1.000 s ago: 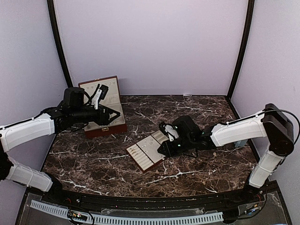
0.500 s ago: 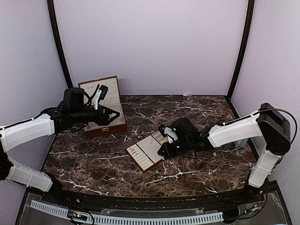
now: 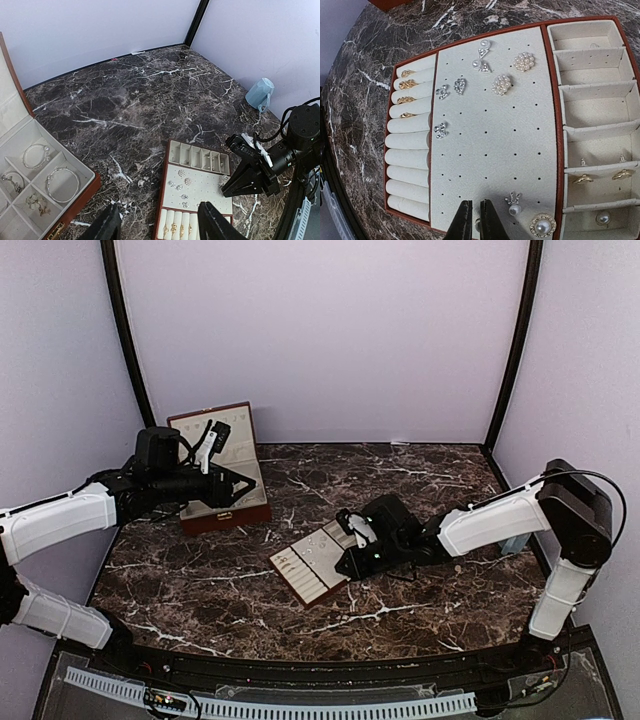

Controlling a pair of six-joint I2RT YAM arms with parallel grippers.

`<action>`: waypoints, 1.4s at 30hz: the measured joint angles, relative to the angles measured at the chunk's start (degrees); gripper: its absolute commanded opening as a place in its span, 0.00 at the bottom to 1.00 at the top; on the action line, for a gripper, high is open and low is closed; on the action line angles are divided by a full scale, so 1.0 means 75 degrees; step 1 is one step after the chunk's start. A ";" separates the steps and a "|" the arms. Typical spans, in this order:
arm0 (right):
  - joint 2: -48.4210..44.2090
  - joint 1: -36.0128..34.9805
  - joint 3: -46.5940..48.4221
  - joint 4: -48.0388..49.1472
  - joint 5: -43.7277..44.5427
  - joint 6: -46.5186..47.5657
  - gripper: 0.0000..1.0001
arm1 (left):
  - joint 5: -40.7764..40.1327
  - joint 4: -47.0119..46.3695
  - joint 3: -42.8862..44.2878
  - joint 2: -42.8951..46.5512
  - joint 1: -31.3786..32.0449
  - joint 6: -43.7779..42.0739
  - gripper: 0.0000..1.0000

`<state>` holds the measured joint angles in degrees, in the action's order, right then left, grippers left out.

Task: Organize the mixed jewelry
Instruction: Adjust the earring on the earring holder, then adjust the earring at the center of the board.

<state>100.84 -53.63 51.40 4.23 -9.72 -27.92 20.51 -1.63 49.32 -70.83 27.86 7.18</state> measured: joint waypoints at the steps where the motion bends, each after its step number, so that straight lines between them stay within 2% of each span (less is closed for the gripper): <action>1: 0.0000 0.0000 0.0000 0.0000 0.0009 -0.0003 0.08 | 0.0000 0.0000 0.0000 0.0000 0.0000 0.0000 0.56; 6: -0.0032 0.0000 -0.0015 -0.0006 0.0061 -0.0032 0.12 | -0.0023 0.0000 -0.0003 0.0006 0.0000 0.0000 0.56; 9: -0.0210 0.0000 -0.0035 -0.0052 0.0114 -0.0050 0.20 | -0.0067 0.0000 -0.0047 0.0055 0.0000 0.0000 0.58; 18: -0.1495 0.0023 -0.0204 -0.0175 0.1067 -0.0055 0.50 | -0.0303 -0.0012 -0.0134 0.0216 -0.0003 0.0026 0.75; 25: -0.2739 0.0530 -0.0921 -0.0239 0.1821 -0.0169 0.67 | -0.0347 -0.0026 -0.0143 0.0216 -0.0248 0.0152 0.88; 31: -0.3104 0.1323 -0.1472 -0.0525 0.2098 -0.0294 0.68 | -0.0321 -0.0035 -0.0140 0.0216 -0.0778 0.0332 0.91; 37: -0.3034 0.1964 -0.1807 -0.0994 0.2305 -0.0393 0.61 | -0.0131 0.0082 0.0023 0.0216 -0.1524 0.0571 0.91; 42: -0.2649 0.2092 -0.1859 -0.1256 0.2489 -0.0452 0.54 | -0.0245 0.0131 0.0061 0.0338 -0.1827 0.0609 0.91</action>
<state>80.97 -37.93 37.45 -5.19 8.95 -31.31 18.68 -0.64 49.78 -68.29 14.15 11.75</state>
